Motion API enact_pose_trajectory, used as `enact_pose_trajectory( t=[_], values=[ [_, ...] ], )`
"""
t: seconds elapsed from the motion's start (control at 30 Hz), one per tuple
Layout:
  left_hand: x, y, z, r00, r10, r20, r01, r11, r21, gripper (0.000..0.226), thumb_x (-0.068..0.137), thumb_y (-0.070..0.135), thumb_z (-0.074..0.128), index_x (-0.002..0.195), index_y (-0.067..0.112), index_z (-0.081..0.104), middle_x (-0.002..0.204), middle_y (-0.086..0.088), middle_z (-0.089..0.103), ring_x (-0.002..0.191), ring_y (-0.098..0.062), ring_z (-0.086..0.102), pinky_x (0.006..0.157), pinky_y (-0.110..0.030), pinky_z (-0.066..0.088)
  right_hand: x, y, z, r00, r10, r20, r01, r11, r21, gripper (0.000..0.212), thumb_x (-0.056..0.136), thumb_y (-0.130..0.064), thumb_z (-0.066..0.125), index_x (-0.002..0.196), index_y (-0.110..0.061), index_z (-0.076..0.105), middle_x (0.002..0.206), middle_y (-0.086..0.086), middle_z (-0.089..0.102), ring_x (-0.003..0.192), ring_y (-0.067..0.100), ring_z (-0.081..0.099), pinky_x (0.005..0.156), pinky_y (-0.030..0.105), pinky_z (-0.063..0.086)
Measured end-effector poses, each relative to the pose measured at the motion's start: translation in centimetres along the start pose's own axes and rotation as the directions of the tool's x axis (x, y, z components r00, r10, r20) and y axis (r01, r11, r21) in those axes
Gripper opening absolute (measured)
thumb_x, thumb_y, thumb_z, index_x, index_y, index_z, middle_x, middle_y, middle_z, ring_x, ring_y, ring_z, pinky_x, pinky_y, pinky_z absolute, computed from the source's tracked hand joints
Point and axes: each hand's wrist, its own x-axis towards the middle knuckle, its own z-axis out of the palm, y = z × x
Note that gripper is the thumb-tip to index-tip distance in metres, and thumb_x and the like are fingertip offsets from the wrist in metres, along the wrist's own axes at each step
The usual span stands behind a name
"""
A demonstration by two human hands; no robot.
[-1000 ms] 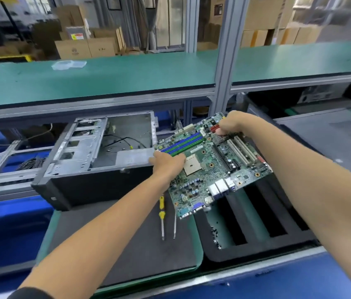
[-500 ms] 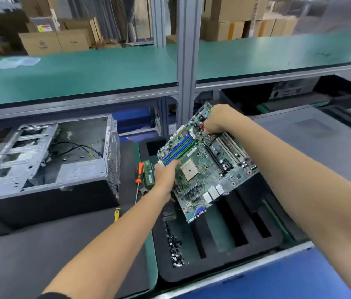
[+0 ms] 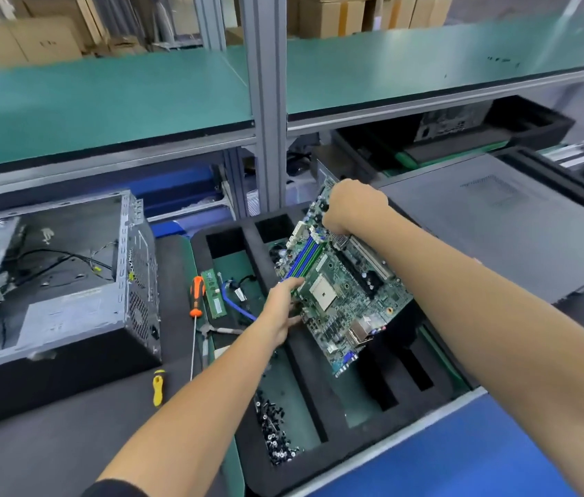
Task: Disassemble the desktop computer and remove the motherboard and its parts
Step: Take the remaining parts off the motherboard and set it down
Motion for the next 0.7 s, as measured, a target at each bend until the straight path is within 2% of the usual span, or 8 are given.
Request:
enact_pose_trajectory(
  t=[0.1,0.2,0.33,0.43,0.53,0.6,0.63,0.7],
  values=[
    [1.1,-1.0,0.5,1.000,-0.027,0.009,0.028,0.999,-0.024,0.051,0.081,0.032,0.064,0.126,0.018,0.045,0.141,-0.014,0.039,0.127,-0.029,0.044,0.100,-0.046,0.045,0.5,0.4,1.1,1.000,-0.005,0.018,0.005,1.000,-0.011,0.011,0.084,-0.014,0.052,0.076,-0.010,0.046,0.071,0.001,0.042,0.061,0.020,0.046,0.066,0.032,0.037],
    [1.7,-1.7,1.0,0.996,-0.082,0.030,0.084,0.995,-0.061,0.053,0.081,0.028,0.065,0.128,0.016,0.044,0.141,-0.015,0.038,0.129,-0.029,0.042,0.100,-0.045,0.044,0.6,0.6,2.0,1.000,0.002,0.019,-0.002,1.000,-0.001,0.009,0.084,-0.014,0.054,0.080,-0.009,0.047,0.074,0.003,0.045,0.061,0.021,0.046,0.066,0.032,0.037],
    [2.2,-2.5,1.8,0.988,-0.141,0.058,0.146,0.986,-0.081,0.050,0.083,0.026,0.063,0.128,0.017,0.042,0.139,-0.016,0.038,0.124,-0.027,0.042,0.102,-0.044,0.043,0.2,0.5,3.3,1.000,-0.011,0.023,0.012,0.999,-0.031,0.012,0.086,-0.015,0.055,0.094,-0.009,0.048,0.088,0.004,0.044,0.074,0.025,0.051,0.068,0.032,0.038],
    [2.6,-3.0,2.1,0.986,-0.165,0.037,0.168,0.980,-0.105,0.053,0.085,0.025,0.062,0.132,0.017,0.039,0.143,-0.014,0.034,0.130,-0.028,0.036,0.107,-0.045,0.037,-0.2,0.3,4.2,1.000,-0.009,0.006,0.009,0.997,-0.071,0.028,0.088,-0.016,0.056,0.112,-0.005,0.049,0.087,0.004,0.044,0.085,0.026,0.059,0.068,0.031,0.037],
    [2.9,-2.7,2.4,0.983,-0.180,0.023,0.182,0.977,-0.112,0.059,0.085,0.027,0.062,0.137,0.017,0.037,0.147,-0.013,0.032,0.133,-0.029,0.035,0.110,-0.043,0.034,-0.6,0.1,4.8,1.000,-0.015,-0.026,0.013,0.997,-0.073,0.033,0.090,-0.019,0.057,0.117,-0.004,0.047,0.093,0.005,0.049,0.089,0.025,0.061,0.067,0.031,0.035],
    [3.1,-2.6,2.5,0.980,-0.200,0.009,0.199,0.975,-0.102,0.054,0.084,0.028,0.061,0.133,0.018,0.039,0.144,-0.011,0.035,0.131,-0.029,0.038,0.105,-0.041,0.037,-0.9,0.0,5.1,0.999,-0.019,-0.026,0.018,0.999,-0.048,0.032,0.091,-0.019,0.056,0.118,-0.005,0.047,0.096,0.006,0.050,0.092,0.024,0.061,0.068,0.031,0.035],
    [3.2,-2.6,2.6,0.977,-0.212,0.001,0.211,0.973,-0.093,0.050,0.085,0.028,0.061,0.130,0.017,0.042,0.137,-0.010,0.041,0.126,-0.027,0.042,0.098,-0.039,0.041,-1.0,-0.1,5.2,0.999,-0.021,-0.030,0.020,0.999,-0.040,0.031,0.091,-0.019,0.055,0.117,-0.005,0.047,0.095,0.006,0.050,0.091,0.024,0.061,0.068,0.031,0.035],
    [3.4,-2.5,3.0,0.974,-0.226,-0.028,0.225,0.973,-0.049,0.025,0.089,0.029,0.057,0.108,0.014,0.051,0.107,-0.003,0.053,0.097,-0.020,0.054,0.071,-0.031,0.046,-1.2,0.0,5.1,0.999,-0.017,-0.031,0.017,1.000,-0.023,0.029,0.091,-0.021,0.055,0.115,-0.006,0.047,0.088,0.004,0.043,0.083,0.024,0.058,0.067,0.031,0.035]
  ],
)
